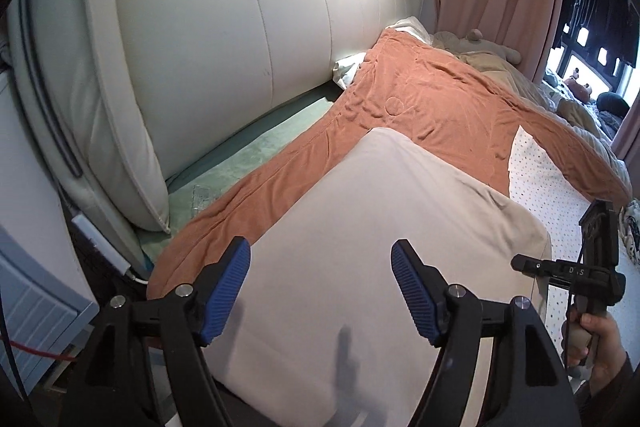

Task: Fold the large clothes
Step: 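Lower the folded jacket onto the orange duvet beside the headboard, then open both grippers to release the jacket and pull back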

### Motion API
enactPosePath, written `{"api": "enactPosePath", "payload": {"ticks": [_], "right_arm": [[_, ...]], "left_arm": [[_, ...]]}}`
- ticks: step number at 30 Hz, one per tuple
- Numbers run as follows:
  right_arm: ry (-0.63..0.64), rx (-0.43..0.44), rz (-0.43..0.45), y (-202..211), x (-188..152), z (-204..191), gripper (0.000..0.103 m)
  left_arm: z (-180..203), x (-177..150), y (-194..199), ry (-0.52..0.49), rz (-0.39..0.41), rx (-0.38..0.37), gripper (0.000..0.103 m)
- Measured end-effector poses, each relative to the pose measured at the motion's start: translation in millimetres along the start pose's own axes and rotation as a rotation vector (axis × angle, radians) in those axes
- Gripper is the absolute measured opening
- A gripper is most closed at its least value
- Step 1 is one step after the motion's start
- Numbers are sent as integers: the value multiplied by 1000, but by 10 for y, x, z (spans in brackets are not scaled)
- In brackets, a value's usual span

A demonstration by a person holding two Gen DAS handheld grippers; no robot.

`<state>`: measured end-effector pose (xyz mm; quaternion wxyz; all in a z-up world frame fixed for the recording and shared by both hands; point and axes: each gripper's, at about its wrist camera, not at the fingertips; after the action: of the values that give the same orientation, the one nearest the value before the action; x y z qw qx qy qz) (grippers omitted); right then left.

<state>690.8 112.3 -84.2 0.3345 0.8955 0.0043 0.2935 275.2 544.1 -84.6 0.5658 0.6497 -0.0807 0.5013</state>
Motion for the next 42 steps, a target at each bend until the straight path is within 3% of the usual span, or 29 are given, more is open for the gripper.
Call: {"api": "enactPosePath", "payload": {"ticks": [1,2,4,6,15,19,24,28,31,37,40,41,42], "right_arm": [[-5,-29,-2,-11,-7,15,35],[-4,-77,14,29,-4,34,39],[5,-179,80,211,15,47,43],[-7,-264,125,357,56,60,43],[102,-272,168,605,32,-452,43],[126,-270,101,391,-58,-487,43],[128,-377,32,160,-175,-329,43],[104,-433,38,348,-243,-327,43],[105,-429,54,561,-270,-435,43],[140,-408,67,1036,-382,-716,43],[160,-411,84,1332,-469,-791,43],[161,-410,89,1441,-508,-800,43],[159,-409,96,1544,-540,-806,50]], "left_arm": [[-61,-66,20,7,6,3,73],[-118,-125,36,12,11,3,73],[-176,-238,54,1,24,-23,67],[-168,-307,10,-37,9,27,58],[-333,-532,-243,-36,-40,103,56],[-405,-638,-341,-18,-75,125,56],[-448,-716,-332,7,-86,124,56],[-436,-738,-216,28,-80,105,56],[-434,-720,-76,76,-60,48,56],[-224,-670,301,96,-16,49,56],[-46,-670,511,89,16,13,70],[23,-663,565,83,19,1,80],[89,-652,610,76,22,-5,85]]}}
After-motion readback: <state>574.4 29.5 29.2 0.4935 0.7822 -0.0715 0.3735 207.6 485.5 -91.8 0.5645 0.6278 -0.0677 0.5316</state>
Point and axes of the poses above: each gripper's, at about its wrist camera, not at the fingertips, and y roughly against the way its jaws point, z to its right, x to its top, and after that the axes turned 5 degrees about x, right-handed
